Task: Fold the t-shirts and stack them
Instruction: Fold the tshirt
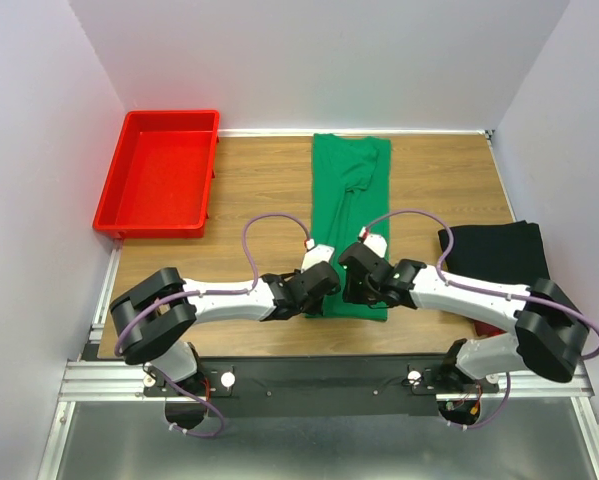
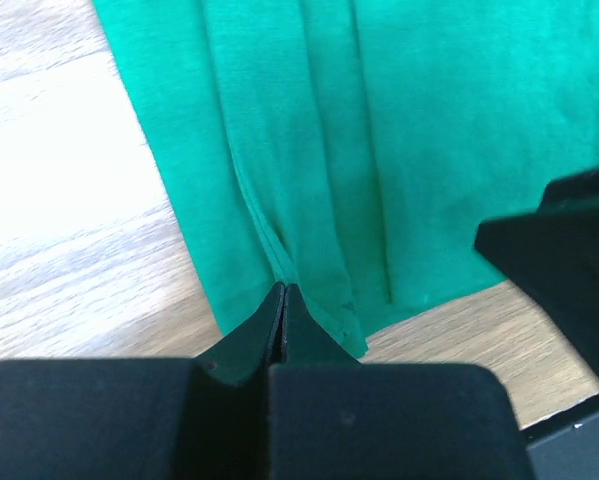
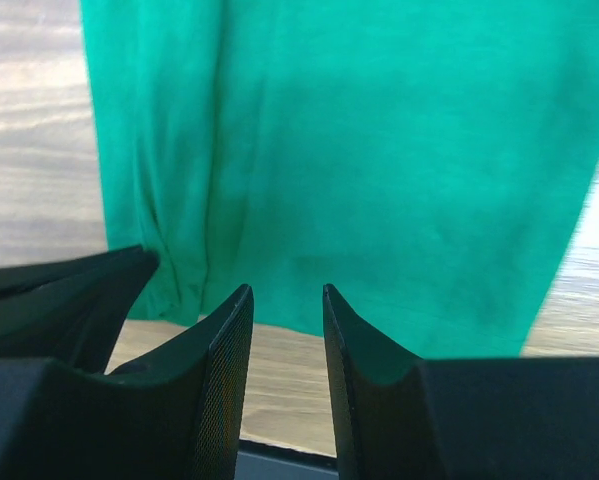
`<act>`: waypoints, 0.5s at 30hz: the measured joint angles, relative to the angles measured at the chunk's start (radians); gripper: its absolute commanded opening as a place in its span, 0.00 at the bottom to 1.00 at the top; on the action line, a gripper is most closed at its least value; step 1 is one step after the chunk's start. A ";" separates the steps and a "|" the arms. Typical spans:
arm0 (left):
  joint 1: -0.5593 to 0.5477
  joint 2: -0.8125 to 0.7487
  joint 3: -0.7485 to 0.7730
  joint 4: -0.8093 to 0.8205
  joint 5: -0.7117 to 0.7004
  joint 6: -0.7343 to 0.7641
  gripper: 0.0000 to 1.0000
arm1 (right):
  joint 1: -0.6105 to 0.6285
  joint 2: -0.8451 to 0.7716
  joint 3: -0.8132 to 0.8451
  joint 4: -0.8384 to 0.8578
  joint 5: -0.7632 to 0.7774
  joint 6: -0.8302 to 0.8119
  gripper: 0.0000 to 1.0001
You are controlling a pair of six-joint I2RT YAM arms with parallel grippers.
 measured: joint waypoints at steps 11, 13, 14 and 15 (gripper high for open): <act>0.035 -0.021 -0.055 0.050 0.035 -0.012 0.00 | 0.081 0.131 0.078 0.013 0.011 0.005 0.41; 0.044 -0.024 -0.065 0.058 0.045 -0.014 0.00 | 0.082 0.147 0.088 0.017 0.014 0.009 0.41; 0.047 -0.027 -0.068 0.061 0.049 -0.014 0.00 | 0.083 0.158 0.095 0.024 0.016 0.013 0.41; 0.050 -0.030 -0.072 0.061 0.053 -0.015 0.00 | 0.084 0.164 0.101 0.027 0.018 0.013 0.41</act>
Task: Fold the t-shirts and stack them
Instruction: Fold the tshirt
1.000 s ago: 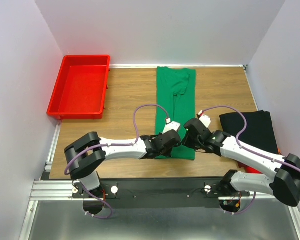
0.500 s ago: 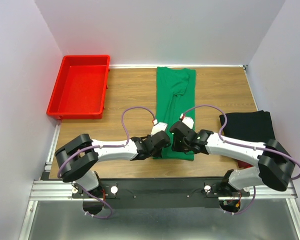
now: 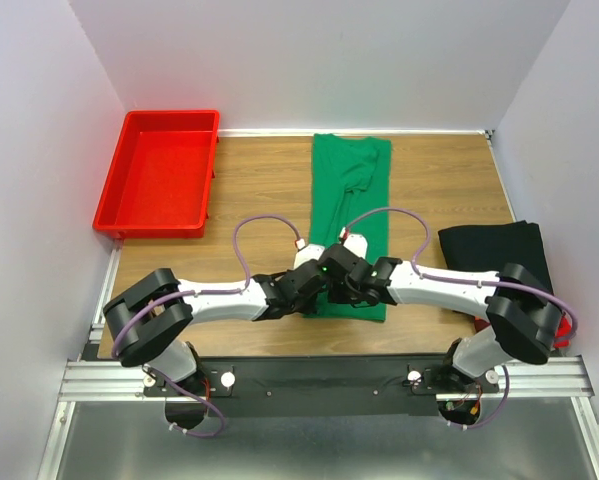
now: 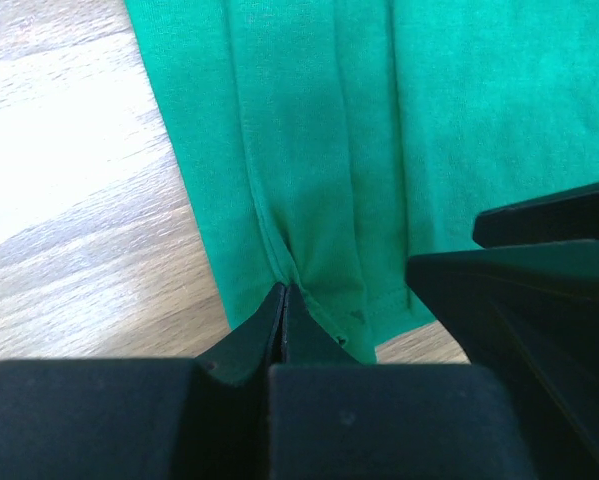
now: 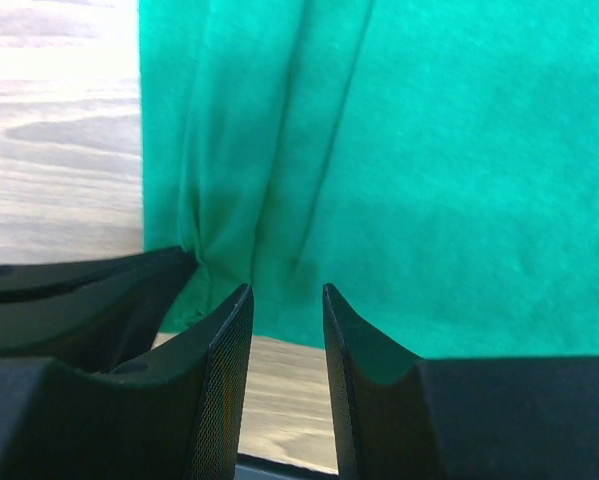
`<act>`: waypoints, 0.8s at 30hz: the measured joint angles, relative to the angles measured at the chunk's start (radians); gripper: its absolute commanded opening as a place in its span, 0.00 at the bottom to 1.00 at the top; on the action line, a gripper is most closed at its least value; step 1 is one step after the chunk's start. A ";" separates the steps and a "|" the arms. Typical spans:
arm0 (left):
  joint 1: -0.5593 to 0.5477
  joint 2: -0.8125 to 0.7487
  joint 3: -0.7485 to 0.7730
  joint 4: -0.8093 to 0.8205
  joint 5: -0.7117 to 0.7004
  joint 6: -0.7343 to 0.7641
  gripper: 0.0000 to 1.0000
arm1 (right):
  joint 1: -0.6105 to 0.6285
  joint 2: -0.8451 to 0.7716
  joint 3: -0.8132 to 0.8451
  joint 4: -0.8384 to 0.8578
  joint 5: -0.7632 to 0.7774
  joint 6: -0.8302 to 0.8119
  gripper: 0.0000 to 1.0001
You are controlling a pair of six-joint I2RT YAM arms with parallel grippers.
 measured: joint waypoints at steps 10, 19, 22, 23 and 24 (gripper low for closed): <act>0.020 -0.016 -0.026 0.026 0.029 -0.001 0.00 | 0.006 0.052 0.037 0.048 0.012 0.023 0.36; 0.032 -0.019 -0.046 0.079 0.078 0.000 0.00 | 0.029 0.008 -0.003 0.048 0.043 0.063 0.36; 0.035 -0.019 -0.049 0.090 0.094 0.000 0.00 | 0.040 -0.018 -0.023 0.040 0.055 0.076 0.36; 0.037 -0.018 -0.049 0.094 0.099 0.000 0.00 | 0.042 -0.026 -0.030 0.038 0.059 0.084 0.36; 0.037 -0.018 -0.049 0.097 0.101 0.000 0.00 | 0.045 -0.034 -0.036 0.035 0.063 0.088 0.36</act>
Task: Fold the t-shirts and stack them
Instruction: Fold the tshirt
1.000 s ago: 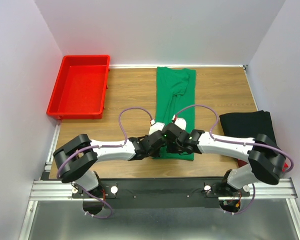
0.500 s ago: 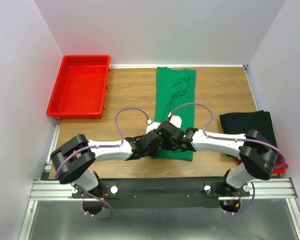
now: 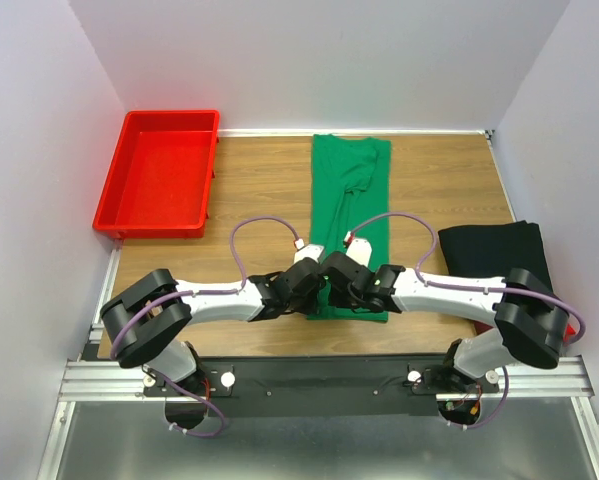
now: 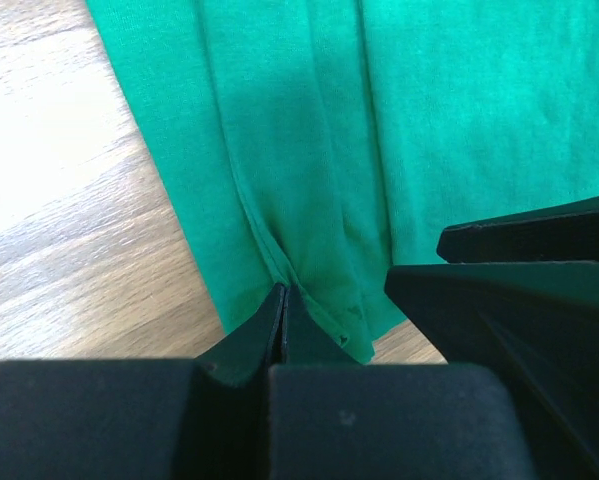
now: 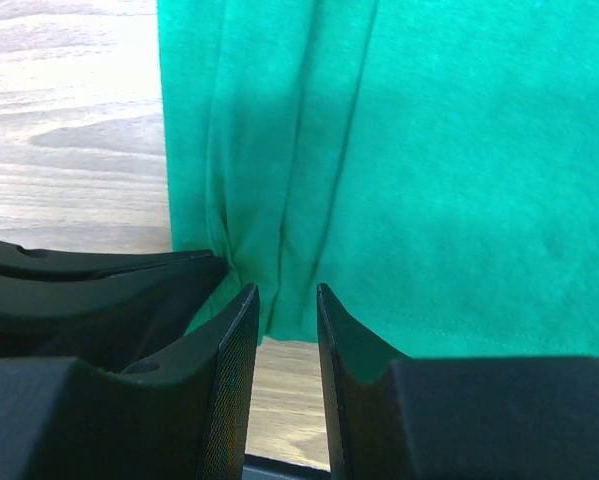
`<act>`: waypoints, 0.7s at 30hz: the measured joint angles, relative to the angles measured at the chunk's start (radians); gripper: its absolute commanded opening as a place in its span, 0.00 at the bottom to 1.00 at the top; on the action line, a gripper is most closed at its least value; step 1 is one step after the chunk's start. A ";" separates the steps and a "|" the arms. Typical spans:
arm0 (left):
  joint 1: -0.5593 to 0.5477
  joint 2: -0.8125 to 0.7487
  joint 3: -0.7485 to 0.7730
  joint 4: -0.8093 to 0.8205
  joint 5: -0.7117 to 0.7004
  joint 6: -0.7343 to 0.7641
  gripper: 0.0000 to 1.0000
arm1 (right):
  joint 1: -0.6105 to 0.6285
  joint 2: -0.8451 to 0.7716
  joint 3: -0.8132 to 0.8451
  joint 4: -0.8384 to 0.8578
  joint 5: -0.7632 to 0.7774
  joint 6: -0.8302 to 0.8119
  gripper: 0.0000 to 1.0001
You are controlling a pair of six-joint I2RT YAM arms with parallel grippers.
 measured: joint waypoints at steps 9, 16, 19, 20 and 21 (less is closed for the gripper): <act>0.004 0.004 -0.005 0.017 0.018 0.000 0.00 | 0.002 -0.004 -0.006 -0.004 0.008 0.011 0.35; 0.014 0.004 -0.011 0.027 0.035 0.000 0.00 | 0.002 0.002 -0.006 -0.003 0.007 0.016 0.33; 0.019 0.004 -0.016 0.036 0.044 0.000 0.00 | 0.002 0.002 -0.011 -0.001 0.007 0.018 0.33; 0.021 0.004 -0.017 0.038 0.047 0.000 0.00 | 0.002 0.002 -0.014 0.002 0.007 0.020 0.33; 0.022 0.004 -0.018 0.042 0.049 0.000 0.00 | 0.002 0.002 -0.017 0.004 0.008 0.021 0.33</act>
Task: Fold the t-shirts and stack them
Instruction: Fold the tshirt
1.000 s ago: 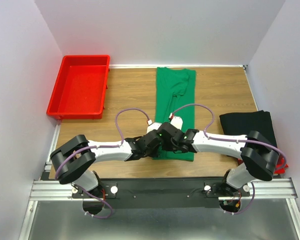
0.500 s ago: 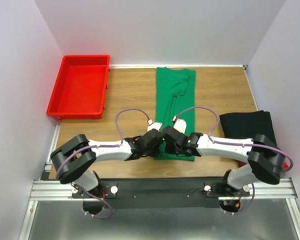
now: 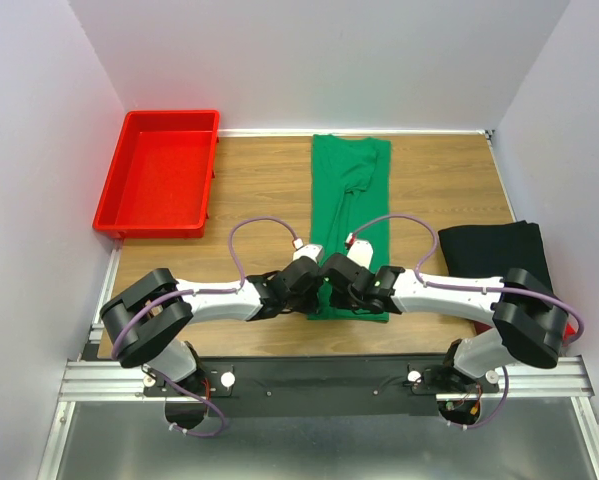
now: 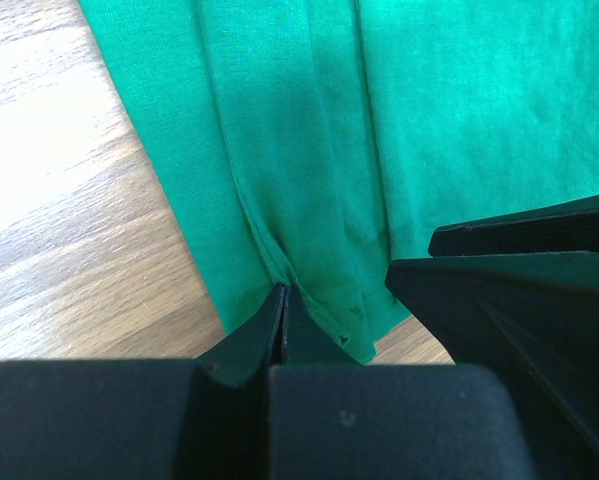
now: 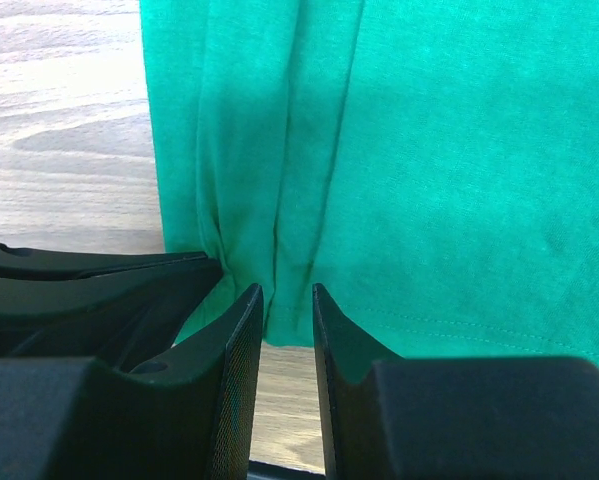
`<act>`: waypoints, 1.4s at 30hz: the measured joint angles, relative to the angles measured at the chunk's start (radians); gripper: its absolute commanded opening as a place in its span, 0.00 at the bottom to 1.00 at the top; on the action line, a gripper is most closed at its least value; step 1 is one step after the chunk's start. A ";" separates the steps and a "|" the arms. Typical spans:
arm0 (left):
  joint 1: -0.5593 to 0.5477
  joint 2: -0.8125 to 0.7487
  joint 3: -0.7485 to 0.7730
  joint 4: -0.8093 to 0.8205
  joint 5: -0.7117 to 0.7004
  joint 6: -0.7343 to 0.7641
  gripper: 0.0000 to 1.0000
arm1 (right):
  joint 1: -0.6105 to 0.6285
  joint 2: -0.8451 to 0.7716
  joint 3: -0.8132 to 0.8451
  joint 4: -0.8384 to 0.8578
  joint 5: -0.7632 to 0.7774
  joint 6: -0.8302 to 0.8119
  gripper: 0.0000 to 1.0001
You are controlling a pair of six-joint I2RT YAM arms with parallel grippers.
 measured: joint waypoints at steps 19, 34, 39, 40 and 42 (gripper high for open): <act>0.013 0.000 -0.013 0.027 0.026 0.000 0.00 | -0.001 0.009 -0.013 0.035 0.000 0.004 0.33; 0.021 0.000 -0.017 0.040 0.038 0.000 0.00 | 0.009 -0.005 -0.062 -0.015 0.008 0.013 0.33; 0.021 0.000 -0.018 0.041 0.038 0.000 0.00 | 0.009 0.012 -0.043 -0.020 0.008 0.010 0.33; 0.021 0.000 -0.018 0.041 0.038 0.000 0.00 | 0.009 0.017 -0.038 -0.020 0.008 0.008 0.33; 0.022 0.000 -0.018 0.042 0.039 0.000 0.00 | 0.009 0.023 -0.033 -0.021 0.008 0.005 0.33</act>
